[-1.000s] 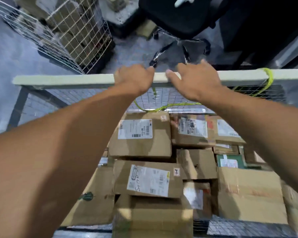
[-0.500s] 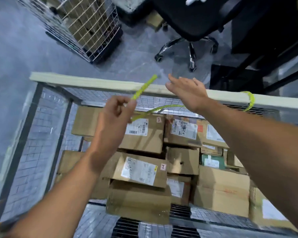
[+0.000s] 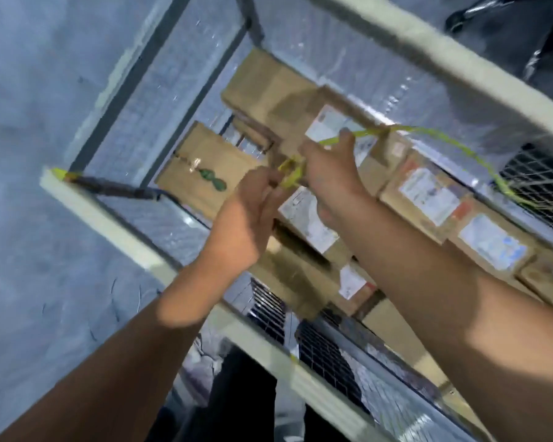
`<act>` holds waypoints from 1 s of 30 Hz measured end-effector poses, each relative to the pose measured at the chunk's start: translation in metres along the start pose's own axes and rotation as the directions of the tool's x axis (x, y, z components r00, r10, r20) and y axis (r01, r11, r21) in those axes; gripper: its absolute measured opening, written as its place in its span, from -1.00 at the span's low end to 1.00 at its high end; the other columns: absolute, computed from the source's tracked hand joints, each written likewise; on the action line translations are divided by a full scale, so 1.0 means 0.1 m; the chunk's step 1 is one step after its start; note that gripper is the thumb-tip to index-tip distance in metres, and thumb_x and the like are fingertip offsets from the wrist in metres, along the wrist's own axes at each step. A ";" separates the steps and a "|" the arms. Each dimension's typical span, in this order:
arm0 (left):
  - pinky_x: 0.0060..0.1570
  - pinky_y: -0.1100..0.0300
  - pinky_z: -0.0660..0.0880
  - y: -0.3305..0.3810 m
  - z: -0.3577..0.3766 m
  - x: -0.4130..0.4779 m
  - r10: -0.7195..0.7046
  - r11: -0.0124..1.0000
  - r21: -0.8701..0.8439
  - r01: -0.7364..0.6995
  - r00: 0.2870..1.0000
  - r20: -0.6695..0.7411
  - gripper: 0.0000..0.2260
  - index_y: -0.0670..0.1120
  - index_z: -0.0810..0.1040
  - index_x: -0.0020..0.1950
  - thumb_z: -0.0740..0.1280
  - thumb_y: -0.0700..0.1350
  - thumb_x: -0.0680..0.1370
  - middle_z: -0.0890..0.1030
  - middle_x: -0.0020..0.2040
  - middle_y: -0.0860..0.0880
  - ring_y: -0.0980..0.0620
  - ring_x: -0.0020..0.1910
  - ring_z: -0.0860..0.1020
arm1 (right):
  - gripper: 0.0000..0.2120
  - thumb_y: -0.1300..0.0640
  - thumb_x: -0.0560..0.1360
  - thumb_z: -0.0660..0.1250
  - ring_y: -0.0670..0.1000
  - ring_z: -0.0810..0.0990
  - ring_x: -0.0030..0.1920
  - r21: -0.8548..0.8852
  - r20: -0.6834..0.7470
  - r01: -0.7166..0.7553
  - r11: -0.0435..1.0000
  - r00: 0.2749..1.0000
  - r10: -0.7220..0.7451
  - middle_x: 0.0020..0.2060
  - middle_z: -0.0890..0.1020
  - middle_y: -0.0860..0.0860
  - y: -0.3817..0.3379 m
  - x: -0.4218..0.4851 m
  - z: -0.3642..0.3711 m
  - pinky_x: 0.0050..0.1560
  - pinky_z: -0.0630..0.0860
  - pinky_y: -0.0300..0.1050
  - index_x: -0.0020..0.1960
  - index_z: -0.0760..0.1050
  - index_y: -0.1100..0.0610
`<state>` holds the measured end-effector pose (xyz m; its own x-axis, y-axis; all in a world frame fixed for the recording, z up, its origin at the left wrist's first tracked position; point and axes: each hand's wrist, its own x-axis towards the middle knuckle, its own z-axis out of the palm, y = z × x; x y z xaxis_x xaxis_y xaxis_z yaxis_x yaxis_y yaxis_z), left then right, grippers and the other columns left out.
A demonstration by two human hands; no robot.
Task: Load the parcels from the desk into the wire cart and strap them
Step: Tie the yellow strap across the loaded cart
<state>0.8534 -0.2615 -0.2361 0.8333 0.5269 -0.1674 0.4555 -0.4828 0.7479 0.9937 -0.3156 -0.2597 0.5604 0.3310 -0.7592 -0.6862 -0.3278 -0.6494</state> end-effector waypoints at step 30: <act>0.61 -0.23 -0.12 -1.37 -0.93 -0.40 -0.330 0.687 0.529 0.499 0.862 -0.385 -0.65 -0.03 0.63 0.24 0.15 -0.01 0.57 0.65 0.21 -0.01 -0.10 0.47 0.40 | -0.66 0.05 0.70 0.22 0.04 0.45 -0.20 -0.472 0.801 0.881 0.021 0.419 0.427 0.03 0.52 0.16 1.64 1.10 1.55 -0.17 0.39 -0.04 0.40 0.28 0.16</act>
<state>0.7286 -0.1510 -0.2723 0.4474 0.8827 -0.1439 0.8942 -0.4384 0.0906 0.8705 -0.1960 -0.4428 -0.4299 0.7076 -0.5608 0.6982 -0.1332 -0.7034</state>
